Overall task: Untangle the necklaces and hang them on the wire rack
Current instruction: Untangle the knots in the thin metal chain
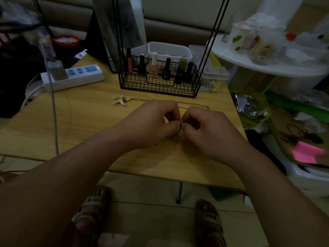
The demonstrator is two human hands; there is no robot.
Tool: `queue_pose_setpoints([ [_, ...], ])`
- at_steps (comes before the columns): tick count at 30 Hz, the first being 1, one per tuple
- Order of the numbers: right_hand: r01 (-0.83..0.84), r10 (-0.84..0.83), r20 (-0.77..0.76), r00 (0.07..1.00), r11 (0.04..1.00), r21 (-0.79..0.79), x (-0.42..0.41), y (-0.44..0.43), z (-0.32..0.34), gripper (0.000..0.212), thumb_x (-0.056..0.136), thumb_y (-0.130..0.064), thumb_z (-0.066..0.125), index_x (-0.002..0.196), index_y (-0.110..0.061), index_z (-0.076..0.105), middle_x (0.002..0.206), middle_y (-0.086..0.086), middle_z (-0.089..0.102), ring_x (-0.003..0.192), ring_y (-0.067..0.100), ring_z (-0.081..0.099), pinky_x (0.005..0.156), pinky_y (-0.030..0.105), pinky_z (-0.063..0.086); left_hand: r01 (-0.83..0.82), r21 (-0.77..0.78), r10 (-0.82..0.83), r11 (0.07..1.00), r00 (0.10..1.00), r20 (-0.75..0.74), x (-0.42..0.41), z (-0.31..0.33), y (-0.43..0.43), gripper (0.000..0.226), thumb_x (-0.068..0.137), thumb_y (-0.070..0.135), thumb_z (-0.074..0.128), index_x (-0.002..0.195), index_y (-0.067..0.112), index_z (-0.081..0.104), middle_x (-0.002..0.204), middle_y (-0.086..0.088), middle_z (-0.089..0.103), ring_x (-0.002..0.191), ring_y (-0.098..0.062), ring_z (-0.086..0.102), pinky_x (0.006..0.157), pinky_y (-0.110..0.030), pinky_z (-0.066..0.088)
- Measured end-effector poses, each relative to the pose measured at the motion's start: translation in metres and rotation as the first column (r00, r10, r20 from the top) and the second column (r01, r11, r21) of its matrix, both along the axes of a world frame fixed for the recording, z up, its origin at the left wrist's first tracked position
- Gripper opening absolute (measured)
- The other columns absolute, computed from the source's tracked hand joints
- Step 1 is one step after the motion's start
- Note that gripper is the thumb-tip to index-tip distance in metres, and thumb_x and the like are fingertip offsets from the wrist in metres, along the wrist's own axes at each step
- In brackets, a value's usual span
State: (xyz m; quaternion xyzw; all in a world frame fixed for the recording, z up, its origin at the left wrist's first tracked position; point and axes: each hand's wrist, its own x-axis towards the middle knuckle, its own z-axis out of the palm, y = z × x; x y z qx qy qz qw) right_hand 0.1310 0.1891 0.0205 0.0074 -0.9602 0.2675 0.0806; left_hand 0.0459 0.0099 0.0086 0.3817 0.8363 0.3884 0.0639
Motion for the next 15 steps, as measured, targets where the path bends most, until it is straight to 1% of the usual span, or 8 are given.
queue_pose_setpoints([
  [3, 0.004, -0.004, 0.008, 1.0, 1.0, 0.014, -0.0003, 0.0004, -0.0001, 0.002, 0.096, -0.033, 0.065, 0.097, -0.032, 0.066, 0.087, -0.013, 0.067, 0.08, 0.004, 0.062, 0.071, 0.04, 0.056, 0.0, -0.023, -0.001, 1.0, 1.0, -0.021, 0.002, -0.0015, 0.0011, 0.012, 0.096, 0.022, 0.072, 0.101, 0.03, 0.065, 0.093, 0.015, 0.067, 0.075, 0.013, 0.059, 0.057, -0.005, 0.04],
  [4, 0.006, -0.006, 0.003, 1.0, 0.999, 0.034, -0.0005, 0.0001, -0.0006, 0.003, 0.096, -0.033, 0.065, 0.098, -0.032, 0.066, 0.087, -0.013, 0.067, 0.08, 0.004, 0.062, 0.071, 0.04, 0.056, 0.003, -0.024, -0.004, 1.0, 1.0, -0.026, 0.0025, -0.0015, 0.0013, 0.013, 0.096, 0.021, 0.072, 0.101, 0.03, 0.065, 0.093, 0.016, 0.067, 0.076, 0.014, 0.059, 0.058, -0.004, 0.04],
  [7, 0.019, -0.019, -0.003, 1.0, 0.997, 0.078, -0.0008, -0.0007, -0.0024, 0.004, 0.097, -0.035, 0.065, 0.099, -0.031, 0.064, 0.086, -0.012, 0.065, 0.079, 0.005, 0.061, 0.07, 0.042, 0.056, 0.003, -0.039, -0.007, 0.999, 0.996, -0.091, 0.0034, 0.0003, 0.0014, 0.014, 0.095, 0.02, 0.073, 0.092, 0.031, 0.064, 0.085, 0.019, 0.065, 0.078, 0.017, 0.058, 0.057, -0.007, 0.039],
  [9, 0.024, -0.025, 0.007, 1.0, 0.996, 0.085, -0.0009, -0.0011, -0.0031, 0.005, 0.097, -0.035, 0.065, 0.099, -0.031, 0.064, 0.087, -0.012, 0.065, 0.079, 0.006, 0.061, 0.07, 0.043, 0.056, 0.007, -0.06, -0.013, 0.998, 0.994, -0.105, 0.0027, 0.0005, 0.0015, 0.013, 0.094, 0.023, 0.074, 0.091, 0.03, 0.063, 0.082, 0.018, 0.064, 0.079, 0.014, 0.058, 0.058, -0.009, 0.037],
  [10, 0.02, -0.021, 0.01, 1.0, 0.997, 0.079, -0.0008, -0.0017, -0.0036, 0.006, 0.096, -0.035, 0.065, 0.099, -0.03, 0.064, 0.087, -0.012, 0.064, 0.08, 0.007, 0.061, 0.07, 0.042, 0.056, 0.011, -0.067, -0.018, 0.998, 0.995, -0.103, 0.0025, 0.0002, 0.0016, 0.012, 0.093, 0.024, 0.074, 0.091, 0.028, 0.063, 0.082, 0.017, 0.065, 0.079, 0.01, 0.059, 0.059, -0.013, 0.04],
  [12, 0.009, -0.009, -0.005, 1.0, 0.999, 0.034, -0.0007, -0.0024, -0.0043, 0.006, 0.093, -0.033, 0.068, 0.095, -0.03, 0.063, 0.085, -0.011, 0.065, 0.078, 0.006, 0.06, 0.068, 0.04, 0.055, 0.023, -0.056, -0.028, 0.998, 0.996, -0.084, 0.0026, -0.0002, 0.0025, 0.012, 0.091, 0.023, 0.074, 0.093, 0.025, 0.062, 0.081, 0.012, 0.066, 0.075, 0.002, 0.06, 0.058, -0.019, 0.043],
  [15, 0.014, -0.012, 0.011, 1.0, 0.992, -0.128, -0.0022, -0.0009, -0.0023, 0.008, 0.09, -0.028, 0.072, 0.087, -0.03, 0.064, 0.081, -0.01, 0.066, 0.073, 0.004, 0.061, 0.062, 0.027, 0.05, 0.036, 0.03, -0.036, 0.999, 0.999, 0.016, 0.0026, 0.0028, 0.0033, 0.013, 0.09, 0.019, 0.073, 0.09, 0.02, 0.06, 0.074, 0.007, 0.065, 0.065, -0.001, 0.059, 0.054, -0.018, 0.044],
])
